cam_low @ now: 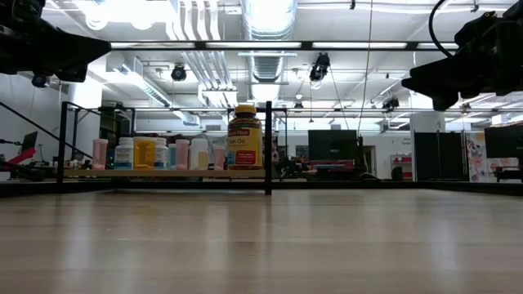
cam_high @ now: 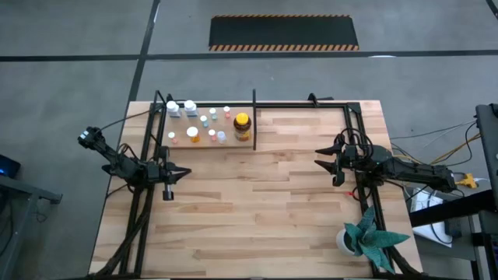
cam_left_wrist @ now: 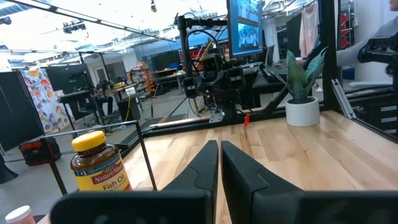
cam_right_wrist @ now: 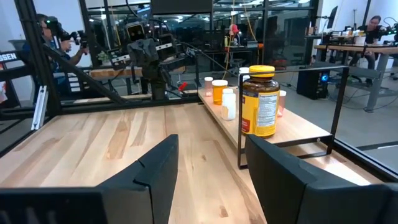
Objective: Pick and place medicine bottles onto shelf by color
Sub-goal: Return to Home Position
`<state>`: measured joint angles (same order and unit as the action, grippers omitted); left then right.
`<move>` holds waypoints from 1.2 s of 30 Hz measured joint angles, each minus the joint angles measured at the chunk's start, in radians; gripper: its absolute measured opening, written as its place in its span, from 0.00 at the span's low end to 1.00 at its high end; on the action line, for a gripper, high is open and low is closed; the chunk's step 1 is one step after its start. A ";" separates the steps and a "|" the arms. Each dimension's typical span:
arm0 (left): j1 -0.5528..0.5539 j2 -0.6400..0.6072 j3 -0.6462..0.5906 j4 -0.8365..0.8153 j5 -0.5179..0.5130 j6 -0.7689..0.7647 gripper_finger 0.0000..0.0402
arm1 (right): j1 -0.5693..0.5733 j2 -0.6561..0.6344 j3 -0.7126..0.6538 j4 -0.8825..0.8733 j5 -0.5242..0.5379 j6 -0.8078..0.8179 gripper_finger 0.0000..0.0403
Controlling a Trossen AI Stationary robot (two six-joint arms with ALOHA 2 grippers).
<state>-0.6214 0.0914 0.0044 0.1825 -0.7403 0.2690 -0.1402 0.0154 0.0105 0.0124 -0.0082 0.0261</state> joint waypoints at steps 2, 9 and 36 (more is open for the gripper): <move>0.000 0.000 0.000 0.000 0.000 0.000 0.00 | 0.000 0.000 0.000 0.000 0.000 -0.001 0.44; 0.000 0.000 0.000 0.000 0.000 0.000 0.00 | 0.000 0.000 0.000 0.000 0.000 0.000 0.44; 0.000 0.000 0.000 0.000 0.000 0.000 0.00 | 0.000 0.000 0.000 0.000 0.001 -0.002 0.44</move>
<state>-0.6212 0.0914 0.0044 0.1825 -0.7401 0.2689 -0.1402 0.0154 0.0101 0.0124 -0.0074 0.0244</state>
